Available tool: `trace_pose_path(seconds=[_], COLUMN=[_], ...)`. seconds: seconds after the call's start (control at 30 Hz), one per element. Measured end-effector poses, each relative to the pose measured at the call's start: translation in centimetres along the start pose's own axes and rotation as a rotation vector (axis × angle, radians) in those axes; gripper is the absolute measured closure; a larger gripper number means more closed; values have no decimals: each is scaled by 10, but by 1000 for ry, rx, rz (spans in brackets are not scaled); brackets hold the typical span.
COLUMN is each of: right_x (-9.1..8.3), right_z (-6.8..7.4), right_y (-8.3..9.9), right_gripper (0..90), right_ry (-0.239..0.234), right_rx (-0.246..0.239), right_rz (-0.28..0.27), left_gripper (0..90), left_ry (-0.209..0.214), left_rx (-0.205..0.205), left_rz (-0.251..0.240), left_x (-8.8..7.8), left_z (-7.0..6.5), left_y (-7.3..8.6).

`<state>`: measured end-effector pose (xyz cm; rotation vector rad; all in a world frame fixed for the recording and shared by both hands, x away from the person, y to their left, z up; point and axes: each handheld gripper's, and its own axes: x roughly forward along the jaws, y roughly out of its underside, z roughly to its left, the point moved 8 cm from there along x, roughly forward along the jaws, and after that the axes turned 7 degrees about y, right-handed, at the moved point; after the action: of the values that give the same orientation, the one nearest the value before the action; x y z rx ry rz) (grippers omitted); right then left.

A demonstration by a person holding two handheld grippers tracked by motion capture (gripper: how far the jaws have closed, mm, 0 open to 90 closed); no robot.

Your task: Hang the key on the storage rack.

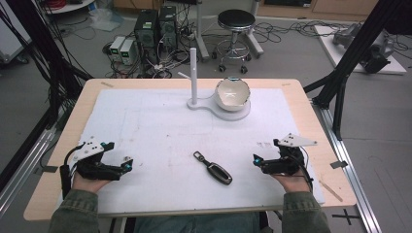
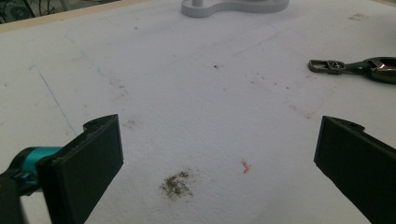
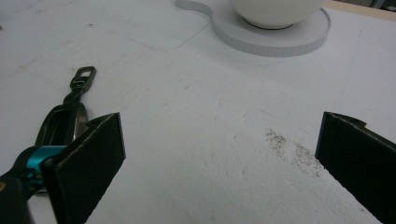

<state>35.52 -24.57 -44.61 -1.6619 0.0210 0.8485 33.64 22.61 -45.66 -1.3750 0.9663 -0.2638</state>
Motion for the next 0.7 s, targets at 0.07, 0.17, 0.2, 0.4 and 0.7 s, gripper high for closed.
trace_pose_path(seconds=[0.07, 0.17, 0.2, 0.4, 0.7], right_x=[1, 2, 3, 5, 7], right_z=[3, 6, 9, 16, 26], right_y=[0, -1, -3, -6, -15], right_gripper=[5, 5, 5, 5, 5], right_ry=[-11, -20, -21, -36, -62], right_rx=[-10, -13, -19, -38, -57], right_rz=[6, 13, 16, 25, 41], left_gripper=[17, 17, 17, 17, 17], left_ry=[0, -1, -1, 0, -3], left_rx=[-1, -1, 0, 1, 0], left_rz=[1, 1, 2, 3, 5], left_x=[0, 0, 0, 0, 0], left_z=[0, 0, 0, 0, 0], left_y=[0, 0, 0, 1, 1])
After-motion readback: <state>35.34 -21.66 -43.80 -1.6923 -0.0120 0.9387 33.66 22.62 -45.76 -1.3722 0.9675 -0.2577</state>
